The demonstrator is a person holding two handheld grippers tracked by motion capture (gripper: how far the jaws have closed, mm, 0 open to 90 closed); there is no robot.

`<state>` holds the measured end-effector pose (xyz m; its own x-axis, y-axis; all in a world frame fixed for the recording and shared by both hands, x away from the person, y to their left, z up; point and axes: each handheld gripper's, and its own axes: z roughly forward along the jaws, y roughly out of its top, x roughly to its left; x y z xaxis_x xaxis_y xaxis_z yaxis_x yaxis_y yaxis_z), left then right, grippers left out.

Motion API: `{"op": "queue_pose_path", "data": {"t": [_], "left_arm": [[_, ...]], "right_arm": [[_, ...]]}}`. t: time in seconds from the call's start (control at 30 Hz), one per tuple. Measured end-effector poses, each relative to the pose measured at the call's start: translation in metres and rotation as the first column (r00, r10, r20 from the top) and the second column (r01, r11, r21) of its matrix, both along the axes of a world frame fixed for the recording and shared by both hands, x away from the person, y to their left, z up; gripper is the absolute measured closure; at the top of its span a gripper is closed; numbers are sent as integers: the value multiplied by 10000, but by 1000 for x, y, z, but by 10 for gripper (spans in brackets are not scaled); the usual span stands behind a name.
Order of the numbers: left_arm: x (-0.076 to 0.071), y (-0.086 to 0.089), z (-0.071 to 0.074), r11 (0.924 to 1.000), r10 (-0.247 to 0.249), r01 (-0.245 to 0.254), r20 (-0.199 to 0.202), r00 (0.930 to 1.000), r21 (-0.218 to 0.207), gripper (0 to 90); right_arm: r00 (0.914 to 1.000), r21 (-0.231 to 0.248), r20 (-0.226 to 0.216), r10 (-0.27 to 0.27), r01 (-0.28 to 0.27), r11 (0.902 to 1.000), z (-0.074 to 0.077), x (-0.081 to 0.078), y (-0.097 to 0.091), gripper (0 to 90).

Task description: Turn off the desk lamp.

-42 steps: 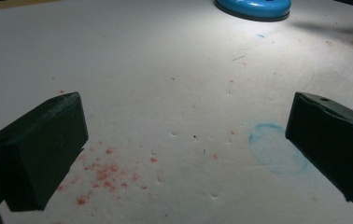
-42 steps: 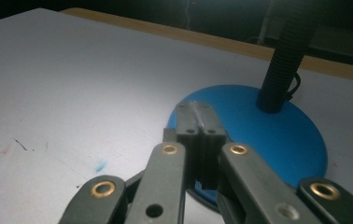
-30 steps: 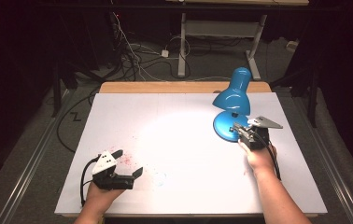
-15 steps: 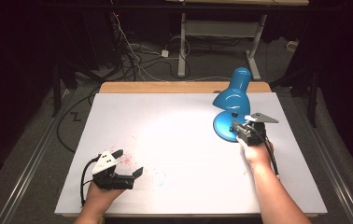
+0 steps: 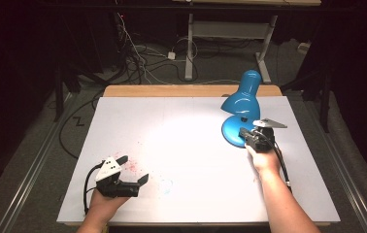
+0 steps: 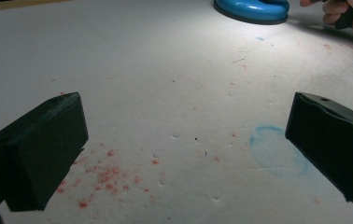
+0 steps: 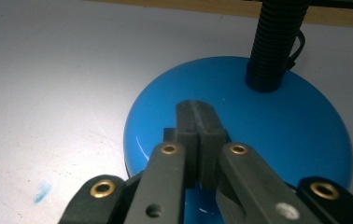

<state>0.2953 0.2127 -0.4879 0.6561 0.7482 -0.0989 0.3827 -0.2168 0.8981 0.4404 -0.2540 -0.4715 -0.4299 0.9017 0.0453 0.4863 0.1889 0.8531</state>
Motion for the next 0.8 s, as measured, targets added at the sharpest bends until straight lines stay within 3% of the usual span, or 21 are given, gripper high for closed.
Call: {"op": "queue_pose_path", "data": {"t": [0.8], "left_arm": [[0, 0, 0, 10000, -24, 24, -60, 10000, -37, 0]], "right_arm": [[9997, 67, -220, -46, 48, 10000, 0, 1, -2, 900]]}}
